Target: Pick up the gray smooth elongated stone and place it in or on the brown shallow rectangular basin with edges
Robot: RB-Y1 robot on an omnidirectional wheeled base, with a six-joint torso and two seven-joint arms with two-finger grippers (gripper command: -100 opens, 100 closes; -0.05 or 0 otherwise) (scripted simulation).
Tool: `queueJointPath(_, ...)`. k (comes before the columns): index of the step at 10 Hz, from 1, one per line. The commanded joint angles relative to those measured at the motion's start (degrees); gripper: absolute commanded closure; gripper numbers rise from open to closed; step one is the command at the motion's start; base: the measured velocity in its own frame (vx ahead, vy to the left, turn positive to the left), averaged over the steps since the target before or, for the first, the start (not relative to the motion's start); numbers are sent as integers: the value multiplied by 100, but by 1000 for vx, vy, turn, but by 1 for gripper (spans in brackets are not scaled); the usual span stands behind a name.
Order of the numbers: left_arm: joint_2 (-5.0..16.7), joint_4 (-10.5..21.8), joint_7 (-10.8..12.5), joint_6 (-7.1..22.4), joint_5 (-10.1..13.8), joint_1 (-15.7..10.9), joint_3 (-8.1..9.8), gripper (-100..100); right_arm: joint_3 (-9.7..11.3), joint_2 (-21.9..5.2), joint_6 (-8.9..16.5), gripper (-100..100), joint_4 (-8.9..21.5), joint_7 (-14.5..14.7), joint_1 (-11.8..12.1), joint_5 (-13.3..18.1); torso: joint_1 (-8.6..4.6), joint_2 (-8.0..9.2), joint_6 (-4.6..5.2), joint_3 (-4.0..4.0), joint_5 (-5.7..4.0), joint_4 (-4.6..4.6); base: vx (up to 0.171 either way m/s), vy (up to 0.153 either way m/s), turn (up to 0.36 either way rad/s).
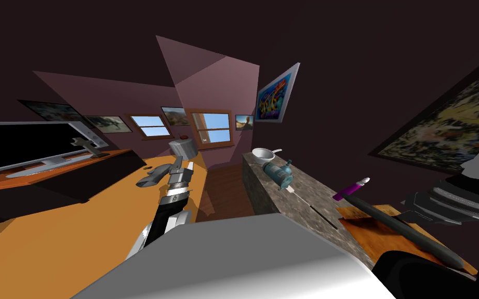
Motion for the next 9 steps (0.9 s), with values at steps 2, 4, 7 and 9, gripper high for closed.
queueJointPath(2,0,0,0,0,0,0,0,0,119,-291,-203,-100,37,-61,-40,-152,1,0,-1,0,0,0,-20,-12,-69)
queueJointPath(4,0,0,0,0,0,0,0,0,135,-245,-156,0,4,-42,-65,-133,2,-4,-1,-2,-1,-1,-3,-2,-3)
queueJointPath(7,0,0,0,0,0,0,0,0,135,-244,-155,0,3,-41,-65,-132,3,-8,-1,-4,-1,-2,0,0,0)
queueJointPath(9,0,0,0,0,0,0,0,0,135,-244,-155,0,3,-41,-65,-132,3,-8,-1,-5,-1,-2,0,0,0)
